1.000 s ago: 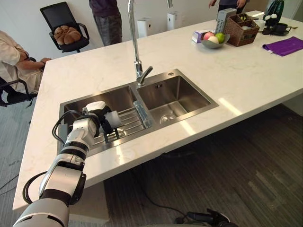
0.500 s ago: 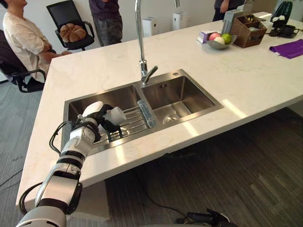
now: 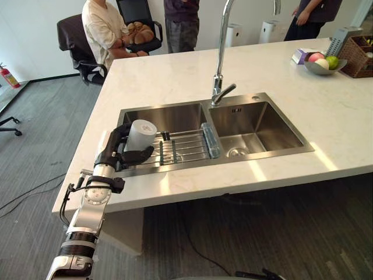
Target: Walk over to the sink, pick up the cup, carry it to the dishwasher, place the cup inside the dishwasher, then close the dishwasher door
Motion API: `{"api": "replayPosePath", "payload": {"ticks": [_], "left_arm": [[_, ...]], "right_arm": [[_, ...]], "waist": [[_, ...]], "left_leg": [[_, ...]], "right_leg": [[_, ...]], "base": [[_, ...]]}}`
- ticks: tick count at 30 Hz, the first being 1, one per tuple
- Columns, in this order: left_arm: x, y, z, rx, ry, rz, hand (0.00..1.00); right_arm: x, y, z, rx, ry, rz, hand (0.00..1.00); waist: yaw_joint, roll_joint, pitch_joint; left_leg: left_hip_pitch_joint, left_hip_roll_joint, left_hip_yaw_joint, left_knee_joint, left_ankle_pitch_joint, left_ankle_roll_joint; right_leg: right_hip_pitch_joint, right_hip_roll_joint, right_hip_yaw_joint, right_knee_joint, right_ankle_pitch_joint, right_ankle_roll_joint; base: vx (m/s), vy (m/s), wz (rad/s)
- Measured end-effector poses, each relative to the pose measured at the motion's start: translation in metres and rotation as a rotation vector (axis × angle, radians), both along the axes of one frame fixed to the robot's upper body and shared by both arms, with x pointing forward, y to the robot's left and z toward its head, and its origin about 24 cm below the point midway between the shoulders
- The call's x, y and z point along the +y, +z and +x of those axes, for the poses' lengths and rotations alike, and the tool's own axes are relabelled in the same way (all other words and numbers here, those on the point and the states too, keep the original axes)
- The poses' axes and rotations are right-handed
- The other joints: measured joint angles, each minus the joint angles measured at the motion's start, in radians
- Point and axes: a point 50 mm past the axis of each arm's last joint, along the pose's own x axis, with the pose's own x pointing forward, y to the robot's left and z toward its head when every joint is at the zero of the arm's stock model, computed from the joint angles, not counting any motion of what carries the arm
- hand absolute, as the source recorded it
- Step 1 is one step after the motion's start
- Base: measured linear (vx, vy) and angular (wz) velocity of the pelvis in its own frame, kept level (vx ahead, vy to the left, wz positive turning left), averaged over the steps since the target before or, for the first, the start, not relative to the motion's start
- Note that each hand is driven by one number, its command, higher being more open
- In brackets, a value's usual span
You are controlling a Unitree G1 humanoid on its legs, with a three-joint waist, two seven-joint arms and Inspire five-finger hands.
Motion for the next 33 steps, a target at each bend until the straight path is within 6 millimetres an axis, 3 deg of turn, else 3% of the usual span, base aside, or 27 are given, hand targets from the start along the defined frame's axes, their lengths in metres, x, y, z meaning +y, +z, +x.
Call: {"api": "replayPosePath", "payload": {"ticks": [3, 8, 15, 22, 33], "left_arm": [[-0.009, 0.003, -0.009, -0.078, -0.009, -0.198, 0.0], [-0.025, 0.012, -0.028, -0.194, -0.055, -0.36, 0.0], [-0.03, 0.029, -0.037, -0.285, -0.096, -0.371, 0.0], [-0.038, 0.061, -0.047, -0.454, -0.105, -0.402, 0.0], [-0.042, 0.066, -0.053, -0.509, -0.099, -0.478, 0.0]], "right_arm": [[0.004, -0.001, -0.004, -0.005, -0.013, 0.005, 1.0], [0.005, -0.002, -0.007, 0.001, -0.021, 0.005, 1.0], [0.004, -0.003, -0.011, 0.018, -0.058, -0.007, 1.0], [0.004, -0.004, -0.014, 0.044, -0.079, -0.044, 1.0], [0.002, -0.003, -0.012, 0.053, -0.071, -0.095, 1.0]], "waist": [[0.011, -0.018, -0.002], [0.026, -0.03, -0.009], [0.046, -0.031, -0.01], [0.052, -0.031, -0.011], [0.062, -0.029, -0.015]], "left_leg": [[-0.005, -0.004, -0.01, -0.004, 0.004, 0.002], [-0.011, -0.013, -0.023, -0.005, 0.005, 0.007], [-0.012, -0.016, -0.043, -0.004, 0.006, 0.01], [-0.018, -0.017, -0.049, 0.0, 0.007, 0.011], [-0.029, -0.023, -0.102, -0.004, 0.008, 0.013]], "right_leg": [[0.0, -0.006, -0.009, -0.001, -0.012, 0.001], [0.001, -0.015, -0.022, -0.001, -0.018, 0.006], [0.009, -0.019, -0.037, 0.0, -0.019, 0.005], [0.01, -0.019, -0.04, 0.001, -0.022, 0.001], [0.011, -0.025, -0.091, 0.034, -0.057, -0.006]], "base": [[-0.05, -0.008, 0.08], [0.01, 0.006, 0.09], [0.02, 0.0, 0.08], [0.01, -0.003, 0.02], [0.01, -0.003, 0.13]]}}
